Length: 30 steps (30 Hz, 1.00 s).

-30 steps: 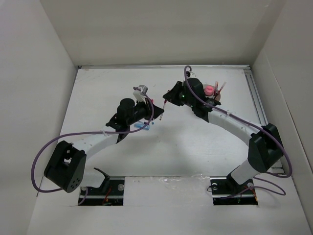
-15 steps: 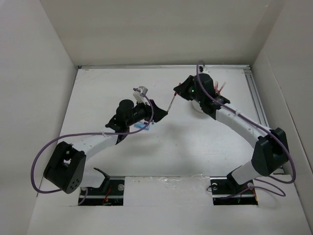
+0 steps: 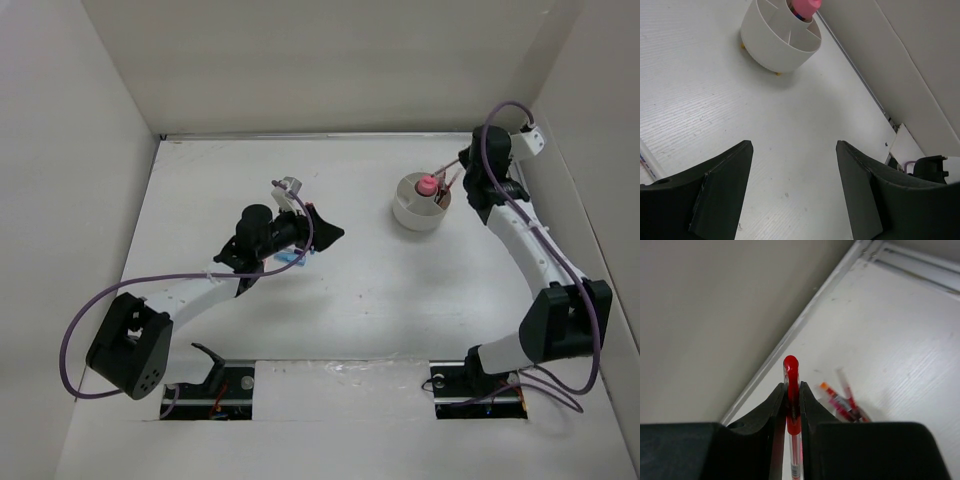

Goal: Sort the stationery into containers
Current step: Place the pen in the storage box.

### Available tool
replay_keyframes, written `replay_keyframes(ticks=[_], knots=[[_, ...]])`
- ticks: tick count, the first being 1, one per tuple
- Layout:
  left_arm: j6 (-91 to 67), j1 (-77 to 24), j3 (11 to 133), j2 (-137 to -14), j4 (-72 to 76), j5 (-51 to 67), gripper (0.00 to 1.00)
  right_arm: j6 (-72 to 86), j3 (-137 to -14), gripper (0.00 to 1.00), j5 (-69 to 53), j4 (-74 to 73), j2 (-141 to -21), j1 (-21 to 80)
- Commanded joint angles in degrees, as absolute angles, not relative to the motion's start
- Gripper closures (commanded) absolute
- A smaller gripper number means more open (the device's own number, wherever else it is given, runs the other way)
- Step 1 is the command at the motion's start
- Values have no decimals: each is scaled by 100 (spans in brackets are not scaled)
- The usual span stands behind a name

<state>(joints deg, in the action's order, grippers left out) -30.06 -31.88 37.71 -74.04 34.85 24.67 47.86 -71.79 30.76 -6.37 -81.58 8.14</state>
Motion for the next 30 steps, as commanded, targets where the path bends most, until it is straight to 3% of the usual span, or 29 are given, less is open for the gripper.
replay_keyframes(ticks=[1, 11, 30], knots=[[-3015, -3217, 3727, -7312, 3744, 2593, 36, 4808, -7557, 100, 4375, -782, -8454, 747], [-3067, -3217, 3858, -7427, 3568, 2540, 37, 4333, -8007, 100, 5791, -967, -9439, 923], [-3015, -3217, 3981, -7479, 3287, 2268, 37, 4333, -8358, 100, 6864, -1204, -10494, 1529]])
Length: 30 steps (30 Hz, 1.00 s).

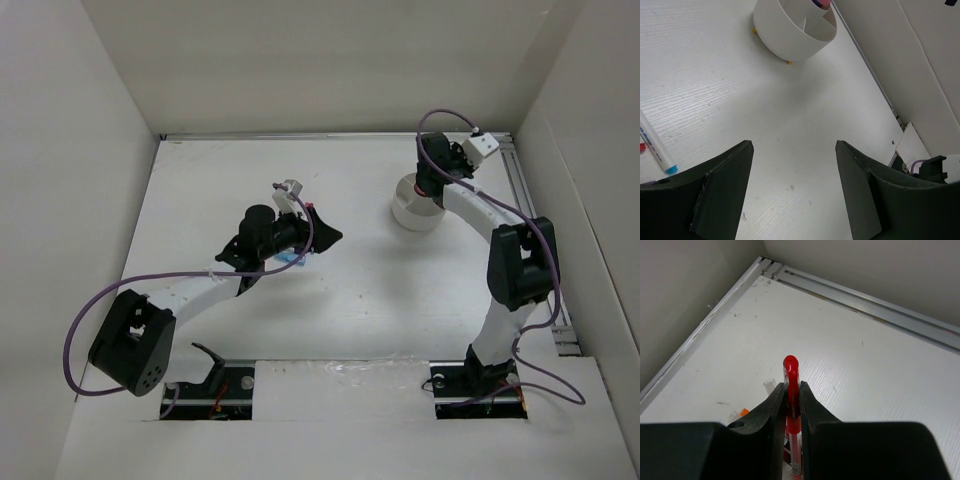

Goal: Sort the stationery into containers
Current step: Place the pen in the storage box.

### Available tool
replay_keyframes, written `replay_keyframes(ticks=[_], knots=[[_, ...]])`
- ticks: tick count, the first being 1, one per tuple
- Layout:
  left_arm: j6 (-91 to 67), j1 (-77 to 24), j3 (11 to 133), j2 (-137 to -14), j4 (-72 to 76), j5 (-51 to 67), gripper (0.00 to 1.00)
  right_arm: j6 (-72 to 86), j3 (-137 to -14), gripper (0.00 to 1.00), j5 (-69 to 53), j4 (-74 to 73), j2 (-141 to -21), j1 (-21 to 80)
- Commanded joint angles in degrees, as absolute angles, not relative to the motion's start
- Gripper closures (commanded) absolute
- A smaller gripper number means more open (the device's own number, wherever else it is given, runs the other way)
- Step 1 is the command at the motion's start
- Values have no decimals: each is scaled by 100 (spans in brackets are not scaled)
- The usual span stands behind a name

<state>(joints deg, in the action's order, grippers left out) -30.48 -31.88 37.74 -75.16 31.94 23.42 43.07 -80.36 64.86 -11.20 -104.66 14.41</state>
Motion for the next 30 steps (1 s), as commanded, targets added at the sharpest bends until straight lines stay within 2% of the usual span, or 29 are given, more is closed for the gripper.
replay_keyframes(ticks=[1, 2, 7, 17, 24, 25, 27, 28, 29, 30], knots=[[-3015, -3217, 3981, -7479, 3287, 2268, 37, 4333, -8358, 100, 6864, -1204, -10546, 1582], [-3015, -3217, 3981, -7479, 3226, 2268, 37, 4394, -8358, 100, 6916, -1204, -10547, 1582], [-3015, -3217, 3981, -7479, 3226, 2197, 37, 4701, -8358, 77, 7031, -1520, -10608, 1644], [-2962, -3217, 3981, -7479, 3015, 1864, 38, 4808, -8280, 54, 6636, -1582, -9723, 1872], [-2856, -3217, 4157, -7427, 2471, 1100, 41, 5106, -7351, 51, 5029, -1197, -8301, 1925], [-2804, -3217, 4218, -7427, 2400, 959, 46, 5159, -7165, 52, 4801, -1100, -8105, 1925], [-2804, -3217, 4280, -7479, 2128, 546, 52, 5229, -6526, 68, 3949, -723, -7719, 1925], [-2752, -3217, 4359, -7558, 2040, 406, 56, 5282, -6321, 90, 3668, -608, -7360, 1977], [-2751, -3217, 4438, -7559, 1865, 161, 66, 5282, -6128, 100, 3404, -519, -7191, 1978], [-2751, -3217, 4438, -7689, 1785, 63, 70, 5369, -5961, 100, 3001, -466, -7042, 2082]])
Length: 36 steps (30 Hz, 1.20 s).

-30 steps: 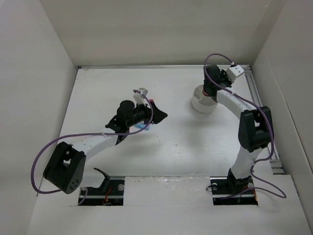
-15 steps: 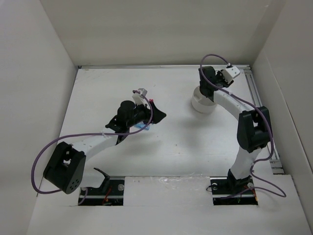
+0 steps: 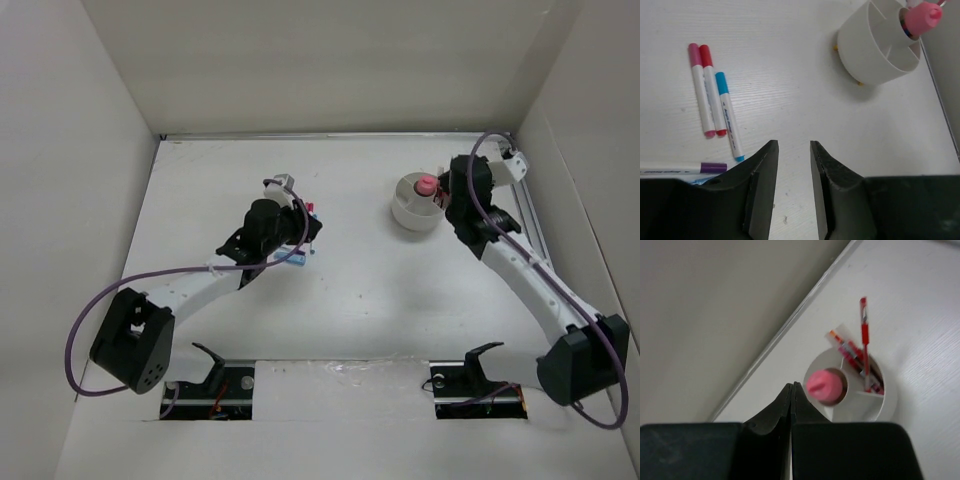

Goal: Sort the stationery into containers
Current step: Place the pen in the storage box, then pick up the pen from the center of the board.

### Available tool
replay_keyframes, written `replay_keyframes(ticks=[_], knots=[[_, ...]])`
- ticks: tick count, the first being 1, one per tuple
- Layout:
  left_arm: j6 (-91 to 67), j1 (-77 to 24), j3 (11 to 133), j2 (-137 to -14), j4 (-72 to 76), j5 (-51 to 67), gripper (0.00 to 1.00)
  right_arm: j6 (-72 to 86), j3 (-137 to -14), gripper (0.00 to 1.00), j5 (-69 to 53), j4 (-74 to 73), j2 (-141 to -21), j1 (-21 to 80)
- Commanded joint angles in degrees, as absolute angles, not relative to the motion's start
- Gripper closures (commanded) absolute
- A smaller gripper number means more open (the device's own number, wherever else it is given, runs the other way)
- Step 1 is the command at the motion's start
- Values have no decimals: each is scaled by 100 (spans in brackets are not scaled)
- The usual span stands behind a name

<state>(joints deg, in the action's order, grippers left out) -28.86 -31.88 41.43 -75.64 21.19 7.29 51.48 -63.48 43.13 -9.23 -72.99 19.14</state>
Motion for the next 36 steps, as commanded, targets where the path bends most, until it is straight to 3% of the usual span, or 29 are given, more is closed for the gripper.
replay_keyframes(ticks=[1, 11, 19, 23, 26, 28, 33, 36], knots=[[-2751, -3217, 4534, -7743, 1732, -60, 73, 5370, -5637, 100, 2814, -318, -6788, 2135], [-2751, -3217, 5344, -8648, 571, -729, 97, 5229, -4922, 100, 2023, -378, -6372, 2944], [-3208, -3217, 4703, -8209, 343, -1019, 100, 5177, -4693, 100, 1354, -211, -6372, 3076], [-3209, -3217, 4973, -8331, 352, -916, 100, 5115, -4764, 100, 1354, -211, -6372, 3129], [-2822, -3567, 5325, -8665, 422, -712, 92, 5115, -4764, 100, 1354, -264, -6372, 3129], [-2708, -3970, 5799, -9067, 160, -1063, 81, 5115, -4764, 99, 1354, -264, -6311, 3129], [-2725, -4351, 6556, -9781, -553, -1863, 72, 5115, -4764, 72, 1090, -264, -6311, 3024], [-2856, -4351, 6636, -9896, -685, -2012, 63, 5115, -4764, 66, 1038, -264, -6311, 3023]])
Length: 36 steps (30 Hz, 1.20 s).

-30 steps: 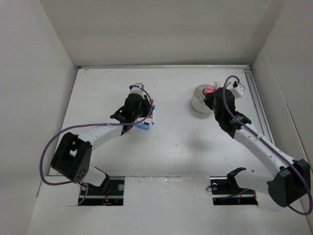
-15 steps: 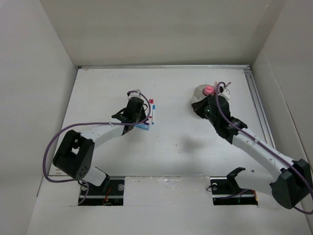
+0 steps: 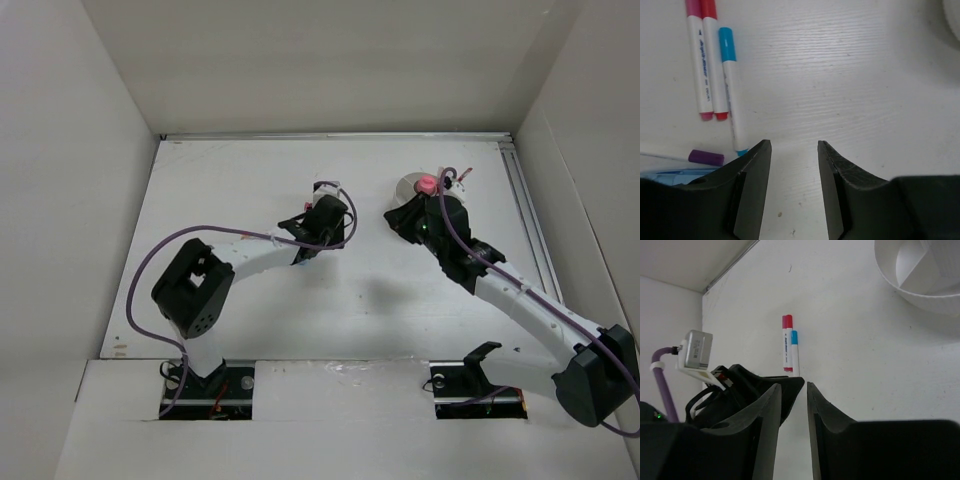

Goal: Sort the stationery into containers
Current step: Pick up the pen from the center of the board.

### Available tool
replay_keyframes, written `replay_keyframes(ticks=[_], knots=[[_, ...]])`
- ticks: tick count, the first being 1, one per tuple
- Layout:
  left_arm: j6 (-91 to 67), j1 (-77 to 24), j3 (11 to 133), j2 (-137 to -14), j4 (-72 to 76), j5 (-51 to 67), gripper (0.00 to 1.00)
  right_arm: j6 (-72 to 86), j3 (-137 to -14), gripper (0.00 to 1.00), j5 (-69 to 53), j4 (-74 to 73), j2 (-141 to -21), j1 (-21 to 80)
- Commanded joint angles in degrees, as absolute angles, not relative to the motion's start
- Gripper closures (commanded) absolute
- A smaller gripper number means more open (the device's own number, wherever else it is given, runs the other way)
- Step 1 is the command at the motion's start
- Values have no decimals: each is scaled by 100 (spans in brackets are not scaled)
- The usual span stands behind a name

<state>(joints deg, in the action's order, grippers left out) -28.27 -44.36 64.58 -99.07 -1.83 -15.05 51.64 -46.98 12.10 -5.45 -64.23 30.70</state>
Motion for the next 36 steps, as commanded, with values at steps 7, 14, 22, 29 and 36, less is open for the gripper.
replay_keyframes(ticks=[7, 14, 22, 29, 36], knots=[[-2962, -4351, 6583, -9835, -686, -2408, 55, 5062, -4711, 65, 1124, -264, -6258, 2910], [-2910, -4131, 6442, -10160, -431, -2031, 60, 5300, -4544, 65, 1195, -316, -5908, 2488], [-2856, -4131, 6504, -10406, -369, -2161, 72, 5353, -4359, 68, 792, -255, -5678, 2101], [-2804, -4131, 6557, -10529, -335, -2109, 82, 5353, -4359, 68, 668, -202, -5792, 2101], [-2804, -4131, 6495, -10582, -334, -2109, 77, 5353, -4359, 68, 677, -202, -5792, 2048]])
